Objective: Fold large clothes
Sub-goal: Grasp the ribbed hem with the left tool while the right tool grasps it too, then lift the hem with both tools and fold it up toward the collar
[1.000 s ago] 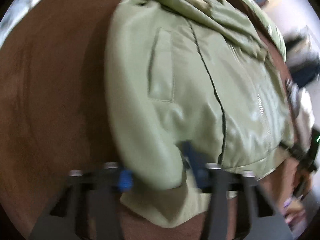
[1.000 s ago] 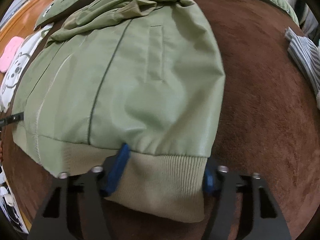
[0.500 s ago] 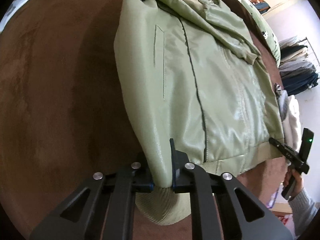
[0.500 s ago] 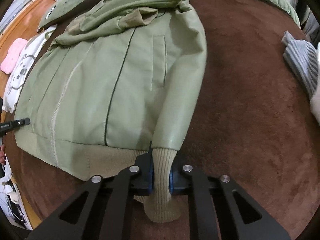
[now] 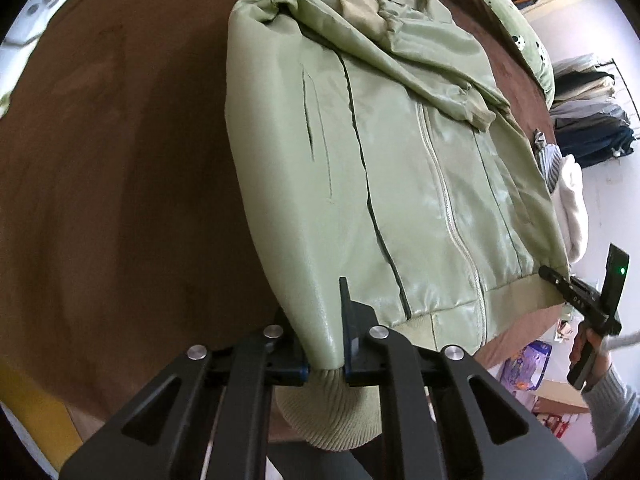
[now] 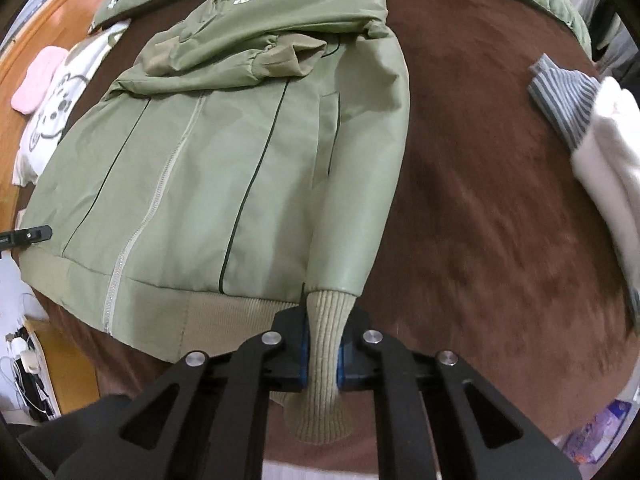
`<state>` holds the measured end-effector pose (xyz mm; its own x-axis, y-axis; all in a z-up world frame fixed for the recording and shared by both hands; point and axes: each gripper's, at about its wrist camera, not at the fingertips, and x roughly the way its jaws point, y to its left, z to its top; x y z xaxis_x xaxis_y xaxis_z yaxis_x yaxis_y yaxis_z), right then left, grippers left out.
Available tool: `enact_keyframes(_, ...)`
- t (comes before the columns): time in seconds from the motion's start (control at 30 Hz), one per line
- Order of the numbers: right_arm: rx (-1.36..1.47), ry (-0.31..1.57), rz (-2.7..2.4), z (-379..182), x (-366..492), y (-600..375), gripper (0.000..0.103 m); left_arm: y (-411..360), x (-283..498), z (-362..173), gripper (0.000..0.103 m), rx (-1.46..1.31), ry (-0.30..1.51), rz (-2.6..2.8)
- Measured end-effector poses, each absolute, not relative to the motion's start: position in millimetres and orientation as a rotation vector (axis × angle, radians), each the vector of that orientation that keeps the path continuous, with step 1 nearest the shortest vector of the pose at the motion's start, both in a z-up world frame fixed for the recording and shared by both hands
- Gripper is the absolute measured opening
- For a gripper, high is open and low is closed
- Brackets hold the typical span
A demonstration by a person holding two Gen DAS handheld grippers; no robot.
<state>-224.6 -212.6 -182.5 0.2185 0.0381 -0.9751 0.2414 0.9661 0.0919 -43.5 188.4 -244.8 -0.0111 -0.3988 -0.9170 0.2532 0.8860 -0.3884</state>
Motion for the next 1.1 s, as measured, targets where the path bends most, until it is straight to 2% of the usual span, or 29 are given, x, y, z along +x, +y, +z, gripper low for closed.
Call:
enact_keyframes(0.3, 0.200, 1.230, -0.194, -125.4, -205.2, -213.8, 0.009, 176.2, -19.7, -200.8, 0.013, -0.193, 1.340, -0.505)
enact_keyframes(0.53, 0.135, 1.087, -0.206, -62.3, -130.4, -248.9, 0.008, 157.9, 49.8, -133.4, 0.013, -0.231, 1.127, -0.462)
enact_keyframes(0.7, 0.097, 1.002, -0.173, -37.7, -52.9, -278.0, 0.008, 133.6, 106.3, -110.3, 0.013, -0.259, 1.030, -0.410)
enact_keyframes(0.93, 0.052, 0.967, -0.132, -50.5, 68.5, -321.6, 0.008, 96.9, 210.7, -122.9, 0.014, -0.336, 0.989, -0.355)
enact_keyframes(1.1, 0.052, 1.018, -0.140, -97.3, 152.3, -352.0, 0.008, 77.9, 283.5, -158.7, 0.015, -0.316, 1.026, -0.319)
